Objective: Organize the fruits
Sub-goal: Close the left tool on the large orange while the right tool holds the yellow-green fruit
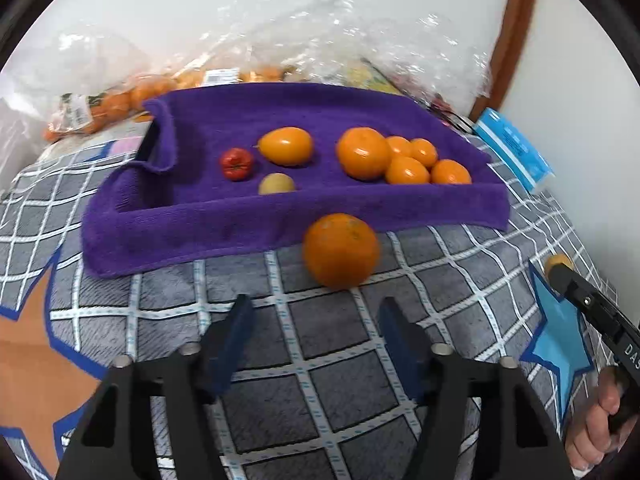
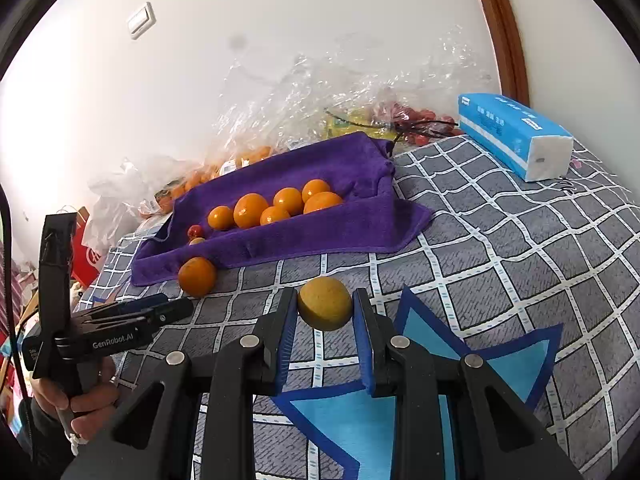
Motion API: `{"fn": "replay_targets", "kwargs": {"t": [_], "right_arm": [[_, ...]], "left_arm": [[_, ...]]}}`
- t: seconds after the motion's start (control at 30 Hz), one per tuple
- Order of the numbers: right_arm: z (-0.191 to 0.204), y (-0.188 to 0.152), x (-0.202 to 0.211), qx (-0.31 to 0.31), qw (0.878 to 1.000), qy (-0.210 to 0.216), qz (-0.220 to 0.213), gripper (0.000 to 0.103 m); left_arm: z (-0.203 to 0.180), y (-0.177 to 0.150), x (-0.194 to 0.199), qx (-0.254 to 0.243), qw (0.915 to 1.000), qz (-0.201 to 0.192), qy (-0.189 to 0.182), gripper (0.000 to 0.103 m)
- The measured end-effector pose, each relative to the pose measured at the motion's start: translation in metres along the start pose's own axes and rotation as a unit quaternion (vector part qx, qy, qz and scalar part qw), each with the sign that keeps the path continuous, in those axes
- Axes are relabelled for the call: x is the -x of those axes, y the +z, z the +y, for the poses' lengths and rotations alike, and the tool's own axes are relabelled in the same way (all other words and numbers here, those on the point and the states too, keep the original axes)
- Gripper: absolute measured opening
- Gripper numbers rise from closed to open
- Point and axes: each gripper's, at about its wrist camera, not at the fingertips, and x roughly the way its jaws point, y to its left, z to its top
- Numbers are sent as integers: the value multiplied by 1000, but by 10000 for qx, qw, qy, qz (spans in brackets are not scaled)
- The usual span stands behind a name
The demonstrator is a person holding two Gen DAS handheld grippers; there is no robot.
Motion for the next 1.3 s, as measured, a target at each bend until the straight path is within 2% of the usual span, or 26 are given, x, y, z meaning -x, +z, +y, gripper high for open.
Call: {"fn": "replay_targets", "kwargs": {"t": [0.03,0.17,0.23,0.3,0.37,0.43,0.53,0.67,0.7,0.73,0.8,0.9,0.97,1.07,1.3], "right_arm": [[0,0,0,-2,10000,10,13,28],[0,0,-2,-11,10000,50,47,28],[1,-1,-2,5,10000,59,43,28],[0,-1,-1,-2,10000,58,13,28],[-1,0,-1,-27,10000,59,22,28],[-1,0,-2,-34,10000,68,48,28],[0,0,-2,-22,9999,91,51,28],[0,0,-3,-20,9999,127,86,28],[0,0,-3,-8,9999,130,97,28],[1,0,-4,-4,9999,132,96,28],[0,0,-4,-10,9998,150,91,28],[0,0,-5,-4,9998,181,114,28],[1,0,-5,16,9997,200,124,28],[2,0,-6,54,9997,216,133,28],[1,0,-4,59,9998,186,87,28]], "left_arm": [[-2,1,-1,-39,10000,19,19,70],[-5,6,-5,12,9998,56,171,69],[-3,10,-7,148,9999,56,53,68],[-3,15,-9,309,9995,75,-53,63],[-6,19,-12,331,9993,136,-130,53],[-11,24,-16,291,9993,153,-169,51],[-17,26,-21,240,9997,103,12,51],[-16,26,-22,349,9991,-145,166,50],[-16,26,-23,353,9991,-173,174,48],[-16,26,-23,363,9990,-186,185,41],[-13,27,-23,437,9988,-208,37,41],[-7,24,-19,580,9972,-275,-371,41],[-4,21,-12,617,9954,-454,-571,40],[-6,18,-2,554,9940,-735,-587,40],[-6,18,6,563,9925,-916,-586,41]]}}
